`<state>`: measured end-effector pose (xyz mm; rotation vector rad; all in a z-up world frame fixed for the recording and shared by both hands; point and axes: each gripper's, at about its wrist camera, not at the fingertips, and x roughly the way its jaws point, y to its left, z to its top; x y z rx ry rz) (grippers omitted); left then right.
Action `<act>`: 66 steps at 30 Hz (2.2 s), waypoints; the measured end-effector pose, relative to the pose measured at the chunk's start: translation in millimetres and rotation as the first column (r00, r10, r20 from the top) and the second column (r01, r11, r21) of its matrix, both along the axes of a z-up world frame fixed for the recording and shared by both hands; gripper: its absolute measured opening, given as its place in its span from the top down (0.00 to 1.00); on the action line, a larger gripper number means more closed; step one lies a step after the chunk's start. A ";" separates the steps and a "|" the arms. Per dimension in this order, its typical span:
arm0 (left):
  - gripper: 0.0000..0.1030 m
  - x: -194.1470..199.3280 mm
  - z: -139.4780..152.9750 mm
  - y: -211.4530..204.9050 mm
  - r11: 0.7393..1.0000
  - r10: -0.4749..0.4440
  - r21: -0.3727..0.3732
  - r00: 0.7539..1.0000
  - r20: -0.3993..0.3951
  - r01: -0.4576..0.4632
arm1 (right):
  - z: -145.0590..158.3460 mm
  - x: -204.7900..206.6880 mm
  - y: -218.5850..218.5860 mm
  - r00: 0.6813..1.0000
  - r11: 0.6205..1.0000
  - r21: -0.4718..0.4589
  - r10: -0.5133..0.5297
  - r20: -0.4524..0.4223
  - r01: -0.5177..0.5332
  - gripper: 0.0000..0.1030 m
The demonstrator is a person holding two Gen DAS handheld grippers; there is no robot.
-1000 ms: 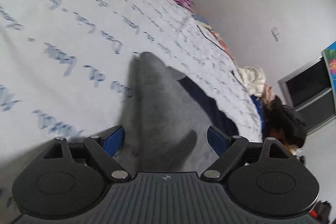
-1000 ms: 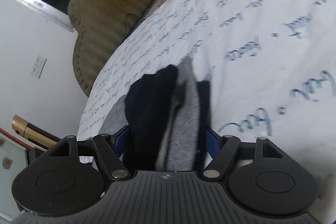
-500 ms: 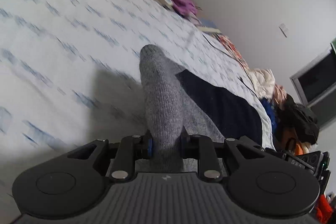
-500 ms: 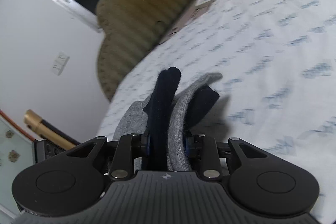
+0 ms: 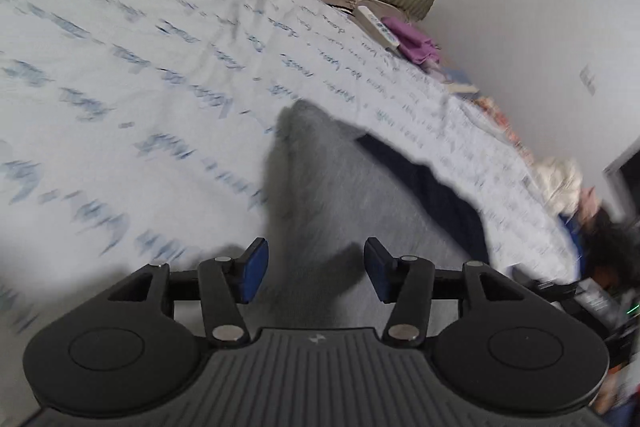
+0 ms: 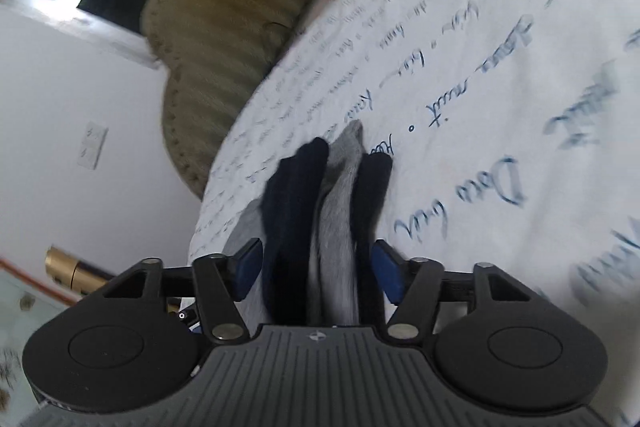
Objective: Fold small clothes
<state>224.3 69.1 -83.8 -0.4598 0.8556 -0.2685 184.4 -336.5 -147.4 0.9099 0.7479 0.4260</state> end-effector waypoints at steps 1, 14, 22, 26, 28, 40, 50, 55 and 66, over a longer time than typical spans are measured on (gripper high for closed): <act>0.50 -11.4 -1.2 -1.1 1.000 -0.007 0.026 1.000 0.001 0.007 | 2.6 -10.5 0.0 1.000 1.000 -0.015 0.027 0.000 -0.027 0.40; 0.54 -52.3 -11.7 -31.4 0.983 -0.085 0.157 0.996 -0.032 0.089 | -5.0 -43.7 40.7 0.977 0.962 -0.175 0.199 -0.077 -0.210 0.78; 0.86 -52.4 -1.4 -34.4 0.990 -0.094 0.096 0.994 -0.054 0.099 | 6.9 -38.6 35.3 0.973 0.963 -0.144 0.221 -0.069 -0.229 0.83; 0.86 -54.9 12.3 -28.9 0.993 -0.119 0.003 0.991 -0.052 0.120 | 33.4 -40.4 23.9 0.973 0.963 -0.140 0.229 -0.017 -0.230 0.84; 0.86 -54.3 5.3 -32.9 0.990 -0.127 0.055 0.990 -0.062 0.131 | 32.4 -39.9 19.9 0.971 0.957 -0.163 0.238 -0.035 -0.241 0.84; 0.66 -98.5 35.5 -50.4 0.908 -0.125 0.419 0.963 0.237 0.015 | 44.0 -15.0 -13.9 0.997 0.980 -0.186 0.071 0.032 -0.064 0.50; 0.62 -110.5 -12.5 -120.0 0.799 -0.336 0.581 0.917 0.216 0.156 | 35.0 91.9 36.9 0.996 0.936 -0.339 0.076 -0.056 -0.090 0.80; 0.59 -112.6 -14.0 -106.8 0.825 -0.328 0.539 0.921 0.211 0.170 | 35.2 82.9 36.3 0.996 0.938 -0.338 0.082 0.016 -0.072 0.88; 0.46 -118.3 6.2 -77.3 0.880 -0.246 0.459 0.941 0.231 0.118 | 34.6 25.7 2.0 0.998 0.980 -0.195 0.040 0.045 -0.030 0.58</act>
